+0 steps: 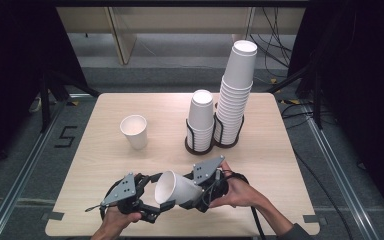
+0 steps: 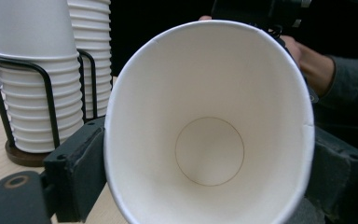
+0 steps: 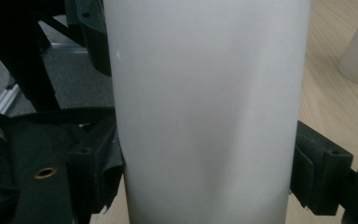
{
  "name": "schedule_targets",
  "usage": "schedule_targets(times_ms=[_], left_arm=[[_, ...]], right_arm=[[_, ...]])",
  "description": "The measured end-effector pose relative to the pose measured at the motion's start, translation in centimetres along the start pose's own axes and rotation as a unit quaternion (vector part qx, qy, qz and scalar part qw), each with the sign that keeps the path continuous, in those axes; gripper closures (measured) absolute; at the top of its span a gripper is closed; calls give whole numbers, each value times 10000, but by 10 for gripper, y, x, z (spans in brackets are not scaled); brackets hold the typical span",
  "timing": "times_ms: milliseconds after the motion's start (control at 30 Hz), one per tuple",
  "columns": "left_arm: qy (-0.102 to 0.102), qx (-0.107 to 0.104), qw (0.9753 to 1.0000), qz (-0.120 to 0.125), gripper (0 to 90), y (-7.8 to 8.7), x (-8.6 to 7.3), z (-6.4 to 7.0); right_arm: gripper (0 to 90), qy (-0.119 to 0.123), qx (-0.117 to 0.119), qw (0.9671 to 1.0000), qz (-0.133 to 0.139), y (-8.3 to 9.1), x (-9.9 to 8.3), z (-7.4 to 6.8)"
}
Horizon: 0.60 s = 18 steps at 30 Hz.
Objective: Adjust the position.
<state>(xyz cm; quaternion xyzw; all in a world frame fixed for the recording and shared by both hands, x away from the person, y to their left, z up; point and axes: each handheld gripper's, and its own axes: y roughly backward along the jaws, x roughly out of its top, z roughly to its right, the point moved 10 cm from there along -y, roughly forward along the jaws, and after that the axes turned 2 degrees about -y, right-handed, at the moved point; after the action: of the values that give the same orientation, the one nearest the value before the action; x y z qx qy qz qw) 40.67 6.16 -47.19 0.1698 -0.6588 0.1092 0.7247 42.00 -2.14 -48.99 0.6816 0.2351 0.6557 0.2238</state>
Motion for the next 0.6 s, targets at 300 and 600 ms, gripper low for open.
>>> schedule_targets(times_ms=[300,600], left_arm=[[14,200,9997,-125,135,-1,1,-2],[173,231,9993,246,79,0,9,-2]], right_arm=[[225,-82,-299,9975,-628,-2,-18,2],[257,-213,-36,9997,-87,-9,-12,-4]])
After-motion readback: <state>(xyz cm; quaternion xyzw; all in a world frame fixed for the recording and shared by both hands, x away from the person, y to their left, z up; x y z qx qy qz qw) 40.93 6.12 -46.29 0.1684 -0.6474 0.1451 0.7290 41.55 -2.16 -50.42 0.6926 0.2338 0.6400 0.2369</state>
